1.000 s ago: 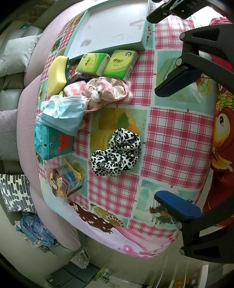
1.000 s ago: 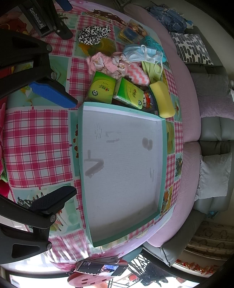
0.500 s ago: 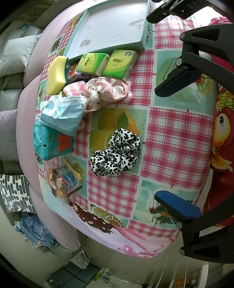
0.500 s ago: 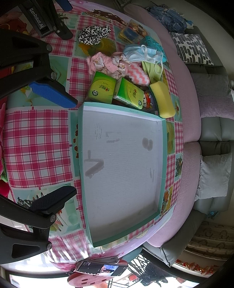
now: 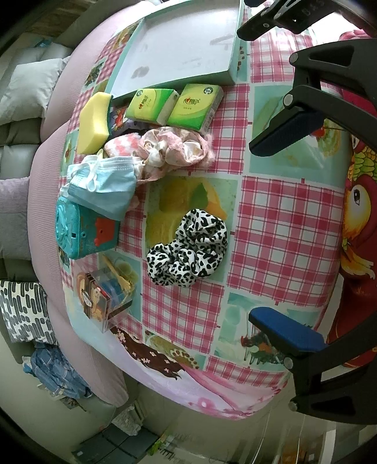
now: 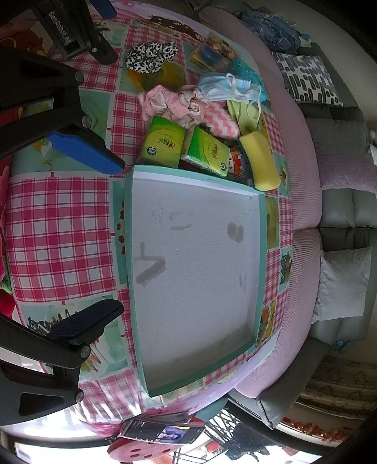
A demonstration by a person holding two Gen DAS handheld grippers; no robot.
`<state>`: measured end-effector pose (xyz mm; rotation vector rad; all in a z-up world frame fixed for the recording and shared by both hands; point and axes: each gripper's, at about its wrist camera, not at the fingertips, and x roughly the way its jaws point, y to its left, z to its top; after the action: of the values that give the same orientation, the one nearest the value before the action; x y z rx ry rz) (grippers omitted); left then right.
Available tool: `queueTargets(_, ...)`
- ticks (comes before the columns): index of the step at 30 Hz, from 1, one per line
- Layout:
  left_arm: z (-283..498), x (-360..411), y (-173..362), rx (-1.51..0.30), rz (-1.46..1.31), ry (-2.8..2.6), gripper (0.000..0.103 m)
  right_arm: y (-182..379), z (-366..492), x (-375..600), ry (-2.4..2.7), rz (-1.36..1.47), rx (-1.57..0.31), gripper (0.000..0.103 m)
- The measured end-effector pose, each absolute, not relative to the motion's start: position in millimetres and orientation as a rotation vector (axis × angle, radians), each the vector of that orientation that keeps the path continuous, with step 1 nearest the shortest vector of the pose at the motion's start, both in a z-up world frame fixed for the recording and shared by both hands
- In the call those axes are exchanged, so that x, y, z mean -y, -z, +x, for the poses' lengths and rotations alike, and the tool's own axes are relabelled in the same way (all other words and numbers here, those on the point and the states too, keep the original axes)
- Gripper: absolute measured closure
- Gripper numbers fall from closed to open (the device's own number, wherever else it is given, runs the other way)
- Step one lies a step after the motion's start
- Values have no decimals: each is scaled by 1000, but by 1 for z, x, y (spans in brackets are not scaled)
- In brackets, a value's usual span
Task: Organize soft objects
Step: 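Grasp the leopard scrunchie with the left tool while the right tool grasps the pink scrunchie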
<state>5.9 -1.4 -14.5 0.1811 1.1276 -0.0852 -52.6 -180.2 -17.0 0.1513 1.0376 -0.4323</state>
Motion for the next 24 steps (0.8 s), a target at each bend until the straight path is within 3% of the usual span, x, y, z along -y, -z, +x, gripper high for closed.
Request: queueTargets(24, 73, -68, 8, -1082, -91, 135, 0, -4, 8, 141, 232, 154, -978, 13)
